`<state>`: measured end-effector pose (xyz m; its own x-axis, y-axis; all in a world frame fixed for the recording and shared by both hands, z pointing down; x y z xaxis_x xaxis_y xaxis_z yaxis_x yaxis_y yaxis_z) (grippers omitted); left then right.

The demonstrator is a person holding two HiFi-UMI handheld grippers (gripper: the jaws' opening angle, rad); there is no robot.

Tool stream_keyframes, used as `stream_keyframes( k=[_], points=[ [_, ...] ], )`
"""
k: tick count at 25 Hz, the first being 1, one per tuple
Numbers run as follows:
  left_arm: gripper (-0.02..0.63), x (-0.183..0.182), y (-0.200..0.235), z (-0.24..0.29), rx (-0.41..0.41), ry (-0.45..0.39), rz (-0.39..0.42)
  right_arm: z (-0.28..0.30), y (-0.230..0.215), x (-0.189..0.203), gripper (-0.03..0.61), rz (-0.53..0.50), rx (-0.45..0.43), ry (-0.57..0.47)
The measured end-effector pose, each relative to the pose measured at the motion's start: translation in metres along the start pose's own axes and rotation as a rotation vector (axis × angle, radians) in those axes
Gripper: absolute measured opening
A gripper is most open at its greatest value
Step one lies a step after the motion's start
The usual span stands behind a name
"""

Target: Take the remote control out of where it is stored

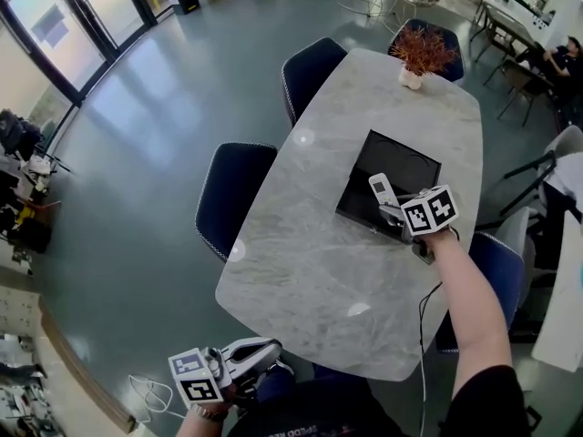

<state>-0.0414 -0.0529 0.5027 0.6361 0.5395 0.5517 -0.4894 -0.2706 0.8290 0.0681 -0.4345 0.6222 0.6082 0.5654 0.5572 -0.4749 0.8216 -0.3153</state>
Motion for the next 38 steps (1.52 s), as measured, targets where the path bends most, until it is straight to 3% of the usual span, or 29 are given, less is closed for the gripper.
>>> stream_keyframes(
  k=[14,21,27,38],
  points=[
    [0.003,-0.004,-0.015,-0.002,0.130,0.129,0.053,-0.101,0.062,0.024,0.114,0.441,-0.199,-0.495],
    [0.003,0.004,-0.025,-0.025,0.199,0.177,0.062,-0.131,0.138,0.053,0.114,0.499,-0.254,-0.593],
    [0.003,0.008,-0.034,-0.042,0.263,0.217,0.084,-0.143,0.206,0.081,0.114,0.588,-0.376,-0.682],
    [0.003,0.031,-0.049,-0.090,0.365,0.299,0.112,-0.160,0.315,0.138,0.114,0.648,-0.361,-0.798]
  ],
)
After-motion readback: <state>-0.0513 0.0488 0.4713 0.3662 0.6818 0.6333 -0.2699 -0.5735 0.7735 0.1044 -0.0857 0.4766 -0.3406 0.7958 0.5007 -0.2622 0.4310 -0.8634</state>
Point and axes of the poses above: the fingertips, and each gripper's own axes: z forward along the fingers, y to its left, x out of its underside, the point moved 2 cm from there along -z, backward along the fingers, and after that the axes turned 2 degrees about z, right-handed, at the moved point
